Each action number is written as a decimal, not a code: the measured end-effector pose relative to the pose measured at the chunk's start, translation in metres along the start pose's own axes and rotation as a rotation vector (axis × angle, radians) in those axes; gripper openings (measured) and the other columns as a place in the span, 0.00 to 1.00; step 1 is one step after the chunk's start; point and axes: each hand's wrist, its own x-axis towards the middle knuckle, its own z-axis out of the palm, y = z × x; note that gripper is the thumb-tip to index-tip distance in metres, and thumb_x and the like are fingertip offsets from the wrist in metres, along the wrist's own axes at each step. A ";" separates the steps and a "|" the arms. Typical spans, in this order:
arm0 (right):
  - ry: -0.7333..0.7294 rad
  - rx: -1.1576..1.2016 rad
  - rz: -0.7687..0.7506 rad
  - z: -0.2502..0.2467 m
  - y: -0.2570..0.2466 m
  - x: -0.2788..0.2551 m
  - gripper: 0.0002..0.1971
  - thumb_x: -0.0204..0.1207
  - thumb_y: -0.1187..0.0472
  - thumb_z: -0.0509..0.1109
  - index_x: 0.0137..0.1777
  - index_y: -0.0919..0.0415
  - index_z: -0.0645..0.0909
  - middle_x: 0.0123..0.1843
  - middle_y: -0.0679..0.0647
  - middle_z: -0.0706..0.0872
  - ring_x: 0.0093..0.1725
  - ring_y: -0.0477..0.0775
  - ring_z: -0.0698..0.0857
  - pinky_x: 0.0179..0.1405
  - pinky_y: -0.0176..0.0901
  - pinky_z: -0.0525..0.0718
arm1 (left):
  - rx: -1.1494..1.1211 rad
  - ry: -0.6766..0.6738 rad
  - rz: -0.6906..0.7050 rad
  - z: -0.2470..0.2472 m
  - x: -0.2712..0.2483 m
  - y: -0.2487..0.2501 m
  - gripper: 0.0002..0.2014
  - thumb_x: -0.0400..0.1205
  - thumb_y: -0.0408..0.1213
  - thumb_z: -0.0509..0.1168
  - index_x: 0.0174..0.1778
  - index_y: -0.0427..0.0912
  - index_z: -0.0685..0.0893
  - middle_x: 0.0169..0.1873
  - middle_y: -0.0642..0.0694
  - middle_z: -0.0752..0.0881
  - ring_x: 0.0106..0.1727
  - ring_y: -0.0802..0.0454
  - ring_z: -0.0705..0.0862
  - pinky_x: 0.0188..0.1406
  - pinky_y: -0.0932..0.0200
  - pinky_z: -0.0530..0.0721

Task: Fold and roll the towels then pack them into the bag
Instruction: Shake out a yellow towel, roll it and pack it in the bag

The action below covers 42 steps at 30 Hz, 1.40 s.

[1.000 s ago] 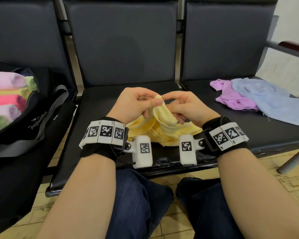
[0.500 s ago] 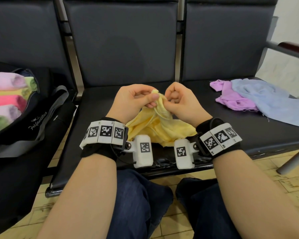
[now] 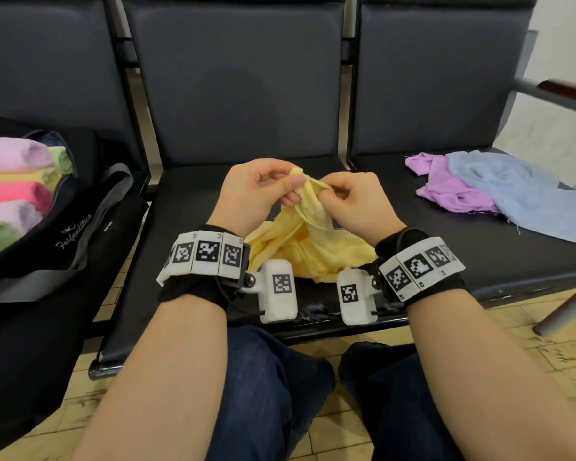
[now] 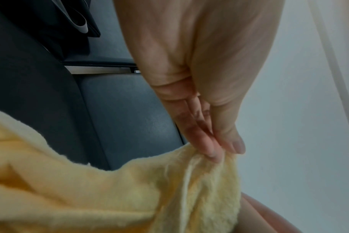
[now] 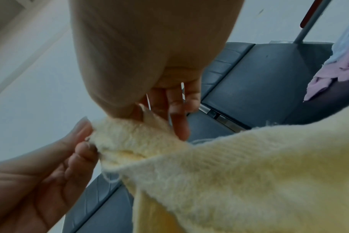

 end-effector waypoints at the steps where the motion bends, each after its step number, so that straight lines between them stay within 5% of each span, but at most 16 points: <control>1: 0.024 -0.049 0.004 0.000 0.000 0.000 0.10 0.78 0.62 0.65 0.51 0.57 0.89 0.37 0.51 0.88 0.38 0.51 0.85 0.43 0.53 0.85 | 0.008 -0.011 0.006 0.000 0.000 0.000 0.04 0.79 0.28 0.70 0.46 0.39 0.88 0.28 0.49 0.88 0.31 0.57 0.86 0.37 0.65 0.85; 7: 0.215 -0.245 0.144 -0.003 0.014 0.005 0.13 0.76 0.58 0.63 0.53 0.50 0.88 0.37 0.45 0.85 0.42 0.49 0.82 0.46 0.46 0.80 | 0.038 -0.001 0.024 -0.001 0.001 0.002 0.03 0.80 0.30 0.69 0.47 0.39 0.87 0.29 0.47 0.86 0.31 0.57 0.84 0.37 0.65 0.84; 12: 0.291 -0.283 0.291 -0.007 0.034 0.006 0.14 0.75 0.57 0.62 0.53 0.50 0.89 0.39 0.50 0.87 0.46 0.56 0.83 0.46 0.48 0.81 | 0.047 0.083 0.042 -0.004 0.001 0.004 0.03 0.81 0.32 0.68 0.47 0.42 0.87 0.31 0.47 0.87 0.33 0.57 0.85 0.39 0.63 0.84; 22: 0.399 -0.322 0.638 -0.042 0.082 -0.010 0.13 0.77 0.60 0.63 0.54 0.59 0.88 0.50 0.60 0.89 0.50 0.64 0.85 0.46 0.48 0.78 | -0.035 0.664 -0.026 -0.030 0.005 -0.012 0.03 0.83 0.34 0.66 0.50 0.42 0.84 0.33 0.46 0.86 0.25 0.59 0.84 0.27 0.66 0.82; 25: 0.377 -0.341 0.731 -0.051 0.090 -0.019 0.12 0.77 0.57 0.64 0.47 0.61 0.87 0.44 0.61 0.88 0.44 0.63 0.84 0.44 0.45 0.76 | -0.151 0.820 -0.047 -0.036 0.005 -0.016 0.02 0.83 0.33 0.66 0.48 0.43 0.84 0.41 0.43 0.87 0.36 0.54 0.89 0.40 0.61 0.88; 27: 0.387 -0.345 0.747 -0.056 0.090 -0.023 0.12 0.76 0.56 0.64 0.41 0.62 0.86 0.38 0.61 0.88 0.41 0.63 0.85 0.44 0.46 0.79 | -0.123 0.851 -0.013 -0.034 0.004 -0.016 0.03 0.83 0.34 0.66 0.48 0.41 0.85 0.45 0.40 0.88 0.42 0.52 0.89 0.48 0.55 0.89; 31: 0.486 -0.100 0.617 -0.060 0.088 -0.018 0.10 0.79 0.63 0.63 0.42 0.64 0.84 0.31 0.57 0.86 0.31 0.56 0.87 0.40 0.49 0.88 | -0.068 0.872 0.062 -0.028 0.004 -0.007 0.07 0.83 0.37 0.65 0.52 0.39 0.86 0.44 0.50 0.86 0.46 0.56 0.88 0.50 0.64 0.86; 33: 0.580 0.178 0.586 -0.061 0.084 -0.014 0.07 0.76 0.69 0.65 0.46 0.63 0.84 0.37 0.57 0.87 0.37 0.56 0.88 0.42 0.50 0.89 | -0.035 0.838 0.050 -0.028 0.005 -0.010 0.07 0.83 0.37 0.66 0.53 0.40 0.85 0.42 0.53 0.86 0.46 0.56 0.88 0.50 0.64 0.86; 36: 0.580 0.544 0.626 -0.054 0.082 -0.015 0.10 0.74 0.74 0.67 0.47 0.57 0.82 0.43 0.57 0.86 0.42 0.54 0.86 0.46 0.45 0.88 | 0.024 0.776 -0.024 -0.028 0.005 -0.022 0.07 0.83 0.37 0.66 0.53 0.41 0.85 0.45 0.44 0.88 0.41 0.58 0.88 0.48 0.63 0.87; 42: 0.494 0.230 0.599 -0.037 0.090 -0.017 0.13 0.75 0.73 0.61 0.55 0.62 0.81 0.44 0.53 0.83 0.42 0.48 0.82 0.43 0.34 0.78 | -0.004 0.822 -0.047 -0.030 0.004 -0.024 0.06 0.83 0.37 0.65 0.52 0.40 0.84 0.45 0.40 0.88 0.38 0.58 0.87 0.40 0.71 0.83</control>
